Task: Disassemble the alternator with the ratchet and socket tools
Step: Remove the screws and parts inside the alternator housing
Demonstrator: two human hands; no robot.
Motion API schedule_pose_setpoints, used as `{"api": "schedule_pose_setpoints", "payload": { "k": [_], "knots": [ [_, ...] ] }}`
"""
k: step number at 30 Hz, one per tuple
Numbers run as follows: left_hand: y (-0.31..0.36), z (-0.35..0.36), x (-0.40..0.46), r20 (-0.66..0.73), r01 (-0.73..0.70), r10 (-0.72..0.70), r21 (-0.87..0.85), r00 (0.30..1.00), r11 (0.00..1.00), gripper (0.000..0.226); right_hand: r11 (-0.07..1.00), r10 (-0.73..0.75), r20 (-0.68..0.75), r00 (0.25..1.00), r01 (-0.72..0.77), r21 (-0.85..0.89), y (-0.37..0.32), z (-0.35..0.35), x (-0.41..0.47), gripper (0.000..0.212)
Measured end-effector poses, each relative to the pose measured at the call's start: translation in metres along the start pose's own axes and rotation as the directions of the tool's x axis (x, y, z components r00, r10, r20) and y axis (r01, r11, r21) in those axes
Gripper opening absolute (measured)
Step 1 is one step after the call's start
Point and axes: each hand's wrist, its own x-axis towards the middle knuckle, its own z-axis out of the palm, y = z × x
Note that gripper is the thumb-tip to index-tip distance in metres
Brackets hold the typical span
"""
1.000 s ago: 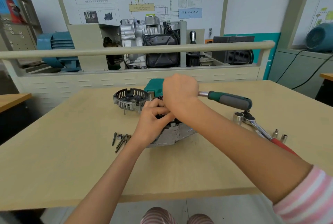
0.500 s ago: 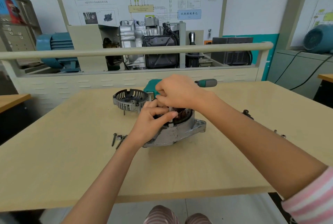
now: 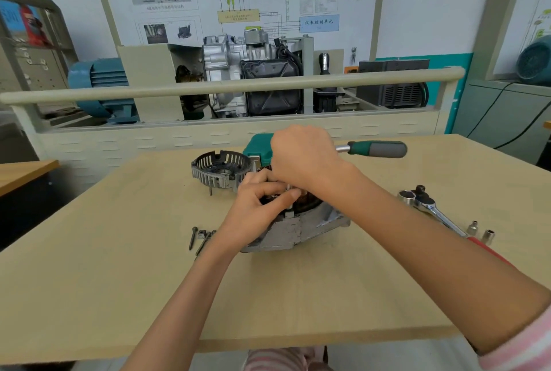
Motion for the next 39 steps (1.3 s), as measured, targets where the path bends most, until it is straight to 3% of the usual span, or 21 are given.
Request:
{"api": "schedule_pose_setpoints", "payload": {
  "k": [2,6,10,13,17,19,21,25,28,31,33,36,39],
  "knots": [
    [0.001,-0.004,-0.001,0.058,0.001,0.000,-0.005,0.998,1.000,0.040,0.997,-0.075,0.004,0.997,0.074,0.032,0.005,0.002,0.002,0.015],
    [0.001,-0.009,0.000,0.127,-0.023,0.024,-0.011,0.992,1.000,0.024,0.983,-0.165,0.001,0.986,0.164,0.082,0.011,0.003,0.002,0.035],
    [-0.004,-0.002,-0.001,0.043,-0.041,0.044,-0.069,0.998,0.997,0.016,0.966,-0.194,0.022,0.981,0.187,0.177,0.015,0.002,0.001,0.036],
    [-0.004,0.003,-0.001,-0.024,-0.044,0.043,-0.042,0.999,0.998,0.021,0.990,-0.102,0.011,0.995,0.100,0.099,0.010,0.001,-0.001,0.029],
    [-0.002,0.005,0.000,-0.039,-0.026,0.027,0.008,0.999,1.000,0.014,0.982,0.163,-0.042,0.986,-0.166,-0.087,-0.009,0.002,-0.005,0.031],
    [-0.002,0.005,-0.001,-0.041,-0.028,0.028,-0.001,0.999,1.000,0.017,0.977,0.175,-0.045,0.983,-0.179,-0.115,-0.012,0.003,-0.006,0.033],
    [-0.003,0.005,0.000,-0.035,-0.010,0.010,0.002,0.999,1.000,0.013,0.987,0.121,-0.061,0.991,-0.126,-0.098,-0.009,0.004,-0.004,0.033],
    [-0.002,-0.003,0.000,0.016,0.042,-0.042,-0.045,0.999,0.998,0.031,0.994,-0.105,-0.069,0.992,0.103,-0.036,-0.003,0.002,0.000,0.031],
    [-0.002,-0.005,0.000,0.052,0.016,-0.013,-0.069,0.999,0.997,0.019,0.976,-0.211,-0.073,0.975,0.215,0.041,0.002,0.000,0.001,0.039],
    [-0.001,-0.003,-0.001,0.021,0.003,-0.001,-0.083,1.000,0.997,0.012,0.970,-0.226,-0.075,0.971,0.232,0.077,0.002,-0.002,-0.001,0.041],
    [-0.002,0.000,-0.001,-0.015,-0.016,0.015,-0.084,1.000,0.996,0.016,0.984,-0.161,-0.097,0.982,0.167,0.061,-0.001,0.000,-0.002,0.041],
    [-0.003,0.003,0.000,-0.056,-0.051,0.049,-0.040,0.997,0.998,0.041,0.997,0.079,-0.174,0.982,-0.081,-0.005,-0.008,0.006,-0.004,0.042],
    [-0.003,0.006,-0.001,-0.065,-0.052,0.051,-0.018,0.997,0.998,0.033,0.984,0.168,-0.186,0.968,-0.175,-0.022,-0.012,0.010,-0.004,0.039]
  ]
}}
